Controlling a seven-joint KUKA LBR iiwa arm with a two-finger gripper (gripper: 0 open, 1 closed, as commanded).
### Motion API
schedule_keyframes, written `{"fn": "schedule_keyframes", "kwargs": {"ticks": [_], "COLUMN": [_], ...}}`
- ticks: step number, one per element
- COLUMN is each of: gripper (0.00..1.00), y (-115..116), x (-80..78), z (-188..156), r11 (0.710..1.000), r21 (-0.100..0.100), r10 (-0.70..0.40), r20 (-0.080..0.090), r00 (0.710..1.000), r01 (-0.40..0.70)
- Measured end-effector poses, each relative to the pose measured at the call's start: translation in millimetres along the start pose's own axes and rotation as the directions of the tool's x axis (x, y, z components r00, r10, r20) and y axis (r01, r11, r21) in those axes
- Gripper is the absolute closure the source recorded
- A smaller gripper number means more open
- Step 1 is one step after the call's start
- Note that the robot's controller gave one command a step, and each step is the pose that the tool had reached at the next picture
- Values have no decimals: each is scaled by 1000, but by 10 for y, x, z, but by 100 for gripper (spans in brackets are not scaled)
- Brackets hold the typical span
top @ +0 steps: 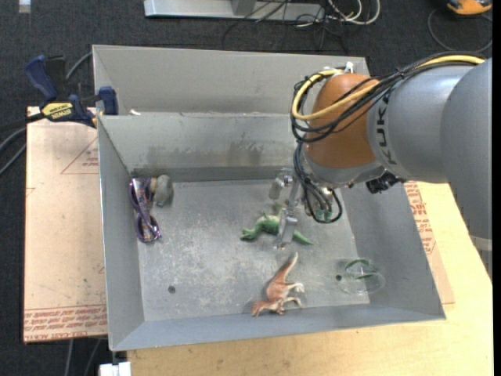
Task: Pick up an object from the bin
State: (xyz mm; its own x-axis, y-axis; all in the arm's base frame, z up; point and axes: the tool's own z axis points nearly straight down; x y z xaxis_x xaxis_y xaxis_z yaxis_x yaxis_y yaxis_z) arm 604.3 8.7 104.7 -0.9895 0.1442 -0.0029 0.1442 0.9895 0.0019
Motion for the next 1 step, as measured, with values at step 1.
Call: {"fn": "schedule_keyframes", "kwargs": {"ticks": [1], "gripper": [100], "y": [2], "x": [0], "z": [0], "r11": [1000], "r21": [0], "r10": [0], "r20": [0], "r00": [1000], "r01": [0]}}
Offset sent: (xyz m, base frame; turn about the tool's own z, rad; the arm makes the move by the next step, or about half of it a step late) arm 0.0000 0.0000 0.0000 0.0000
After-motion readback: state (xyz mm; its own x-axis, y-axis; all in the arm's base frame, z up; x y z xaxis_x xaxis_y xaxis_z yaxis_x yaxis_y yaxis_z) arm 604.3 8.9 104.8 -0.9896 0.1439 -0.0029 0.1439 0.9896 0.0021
